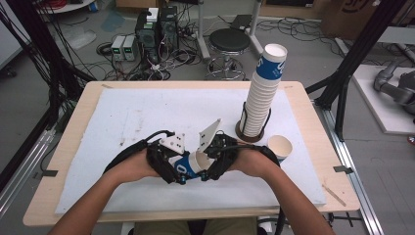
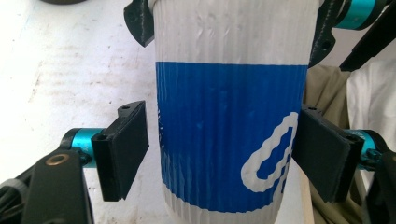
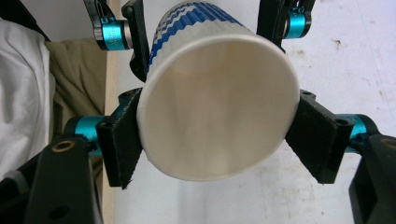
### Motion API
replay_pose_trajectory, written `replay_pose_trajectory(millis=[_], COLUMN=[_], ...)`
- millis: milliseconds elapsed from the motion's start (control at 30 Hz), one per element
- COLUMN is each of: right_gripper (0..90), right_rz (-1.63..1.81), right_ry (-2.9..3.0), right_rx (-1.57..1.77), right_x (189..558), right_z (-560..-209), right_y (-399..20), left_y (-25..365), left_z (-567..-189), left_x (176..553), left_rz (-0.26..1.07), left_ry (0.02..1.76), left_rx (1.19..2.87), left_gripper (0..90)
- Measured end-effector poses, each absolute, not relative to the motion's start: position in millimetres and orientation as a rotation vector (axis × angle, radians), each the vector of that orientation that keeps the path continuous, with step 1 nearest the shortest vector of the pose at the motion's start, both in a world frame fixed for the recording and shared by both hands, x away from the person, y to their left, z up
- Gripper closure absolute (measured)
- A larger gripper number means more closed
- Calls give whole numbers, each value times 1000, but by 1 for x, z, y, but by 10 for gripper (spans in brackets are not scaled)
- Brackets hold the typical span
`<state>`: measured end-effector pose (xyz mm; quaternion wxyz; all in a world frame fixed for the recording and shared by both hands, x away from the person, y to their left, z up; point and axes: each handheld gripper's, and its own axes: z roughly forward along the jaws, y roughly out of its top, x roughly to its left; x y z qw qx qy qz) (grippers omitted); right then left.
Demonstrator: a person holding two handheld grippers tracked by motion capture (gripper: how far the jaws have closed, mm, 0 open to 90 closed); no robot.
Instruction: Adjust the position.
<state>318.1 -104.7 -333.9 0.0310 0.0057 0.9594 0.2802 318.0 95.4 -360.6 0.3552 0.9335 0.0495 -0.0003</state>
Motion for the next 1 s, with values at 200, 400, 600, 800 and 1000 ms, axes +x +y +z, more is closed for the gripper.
replay_pose_trajectory(millis=[200,400,600,800,1000], right_gripper=[257,258,227,203,199], right_rz=[799,779,810,1024,1333], right_ry=[2955,2967,2971,2932,2774], right_rx=[9,8,19,79,216], right_x=[318,318,318,321,324], right_z=[-332,-331,-330,-327,-318], right_y=[-101,-99,-102,-110,-131], left_y=[92,90,95,101,112], left_z=[-362,-363,-368,-375,-385], left_x=[318,318,317,315,315], left_rz=[-7,-18,-18,-42,-39], left_ry=[113,116,123,165,228], left_rx=[2434,2436,2373,2278,2187], left_gripper=[281,290,284,277,272])
